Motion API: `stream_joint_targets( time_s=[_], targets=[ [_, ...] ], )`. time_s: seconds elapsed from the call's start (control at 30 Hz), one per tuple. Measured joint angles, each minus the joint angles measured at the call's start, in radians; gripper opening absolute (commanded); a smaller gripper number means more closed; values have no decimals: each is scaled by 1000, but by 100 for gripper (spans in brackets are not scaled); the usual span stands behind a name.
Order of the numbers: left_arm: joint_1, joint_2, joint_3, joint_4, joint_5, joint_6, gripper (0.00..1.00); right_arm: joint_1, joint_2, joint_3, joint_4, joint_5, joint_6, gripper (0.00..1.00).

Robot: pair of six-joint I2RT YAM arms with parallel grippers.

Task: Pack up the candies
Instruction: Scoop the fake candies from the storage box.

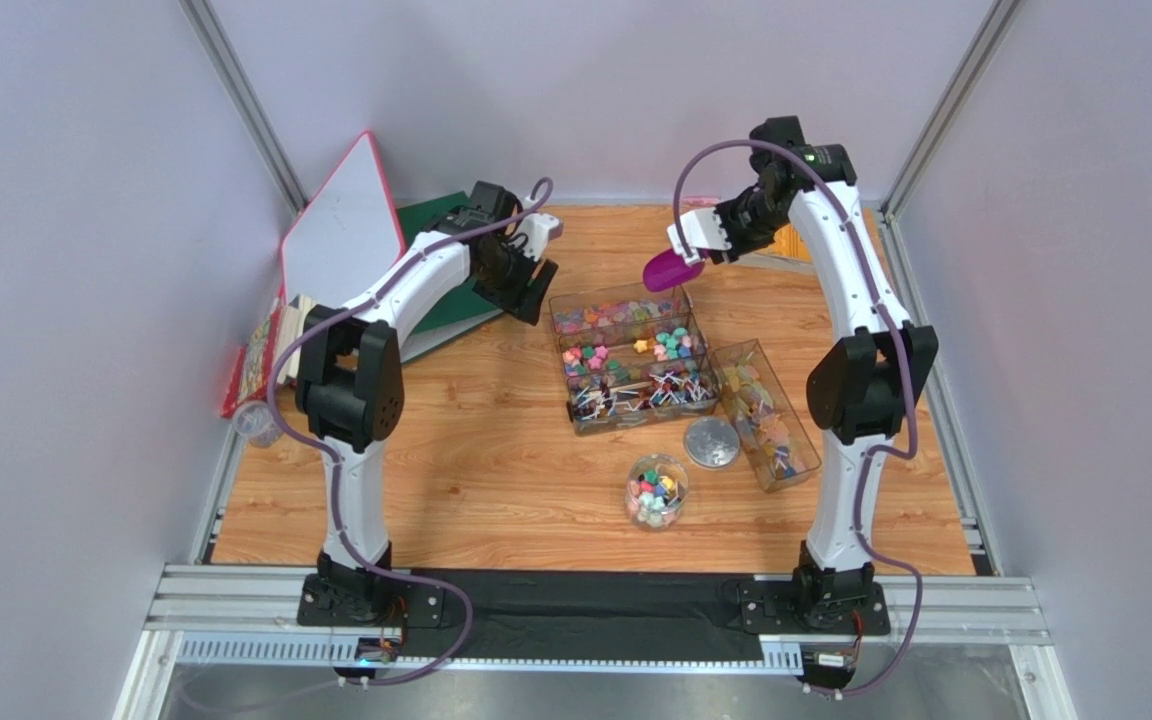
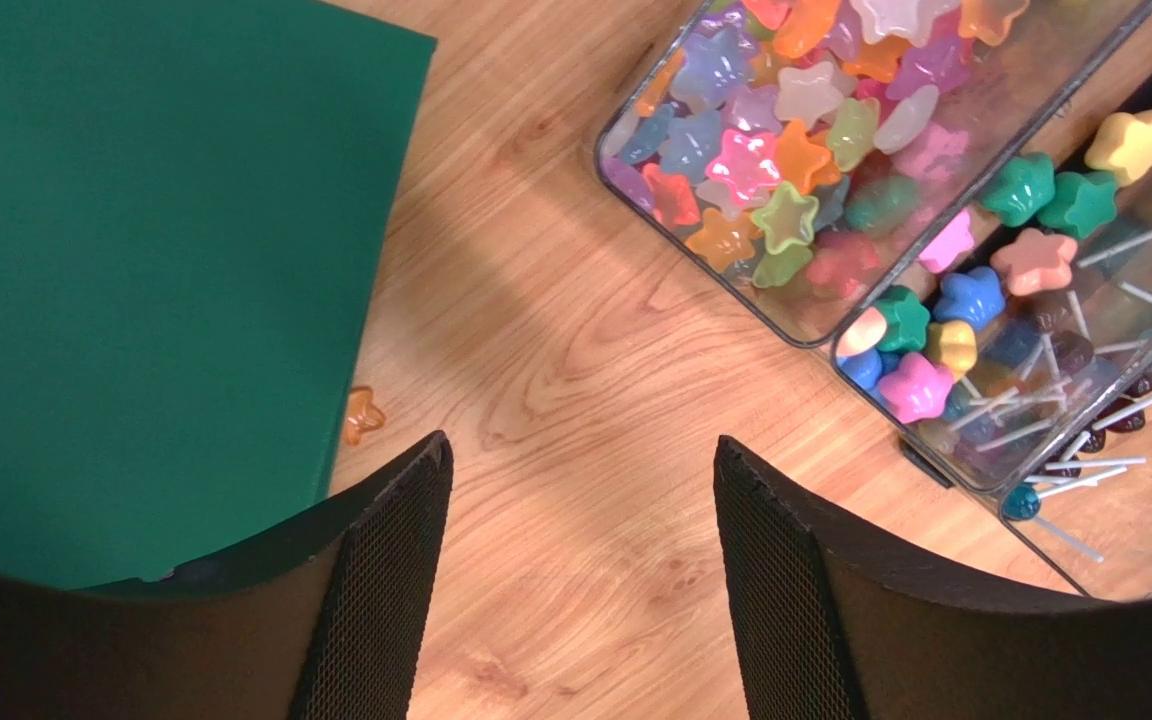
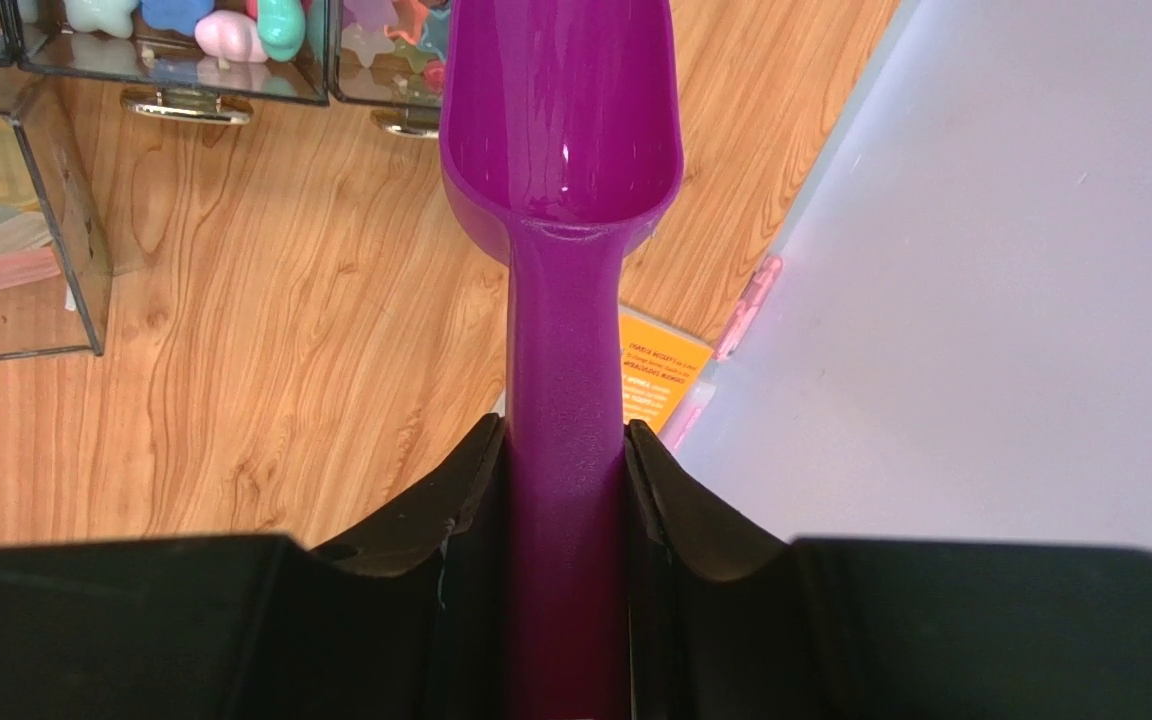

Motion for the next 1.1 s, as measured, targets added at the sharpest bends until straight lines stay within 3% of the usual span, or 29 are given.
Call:
stream_joint_targets(
  time_s=[1.1],
  targets=[
    [8,-120,-310,233,151,-7,74,226,223,77,17,444,172,0]
  ],
)
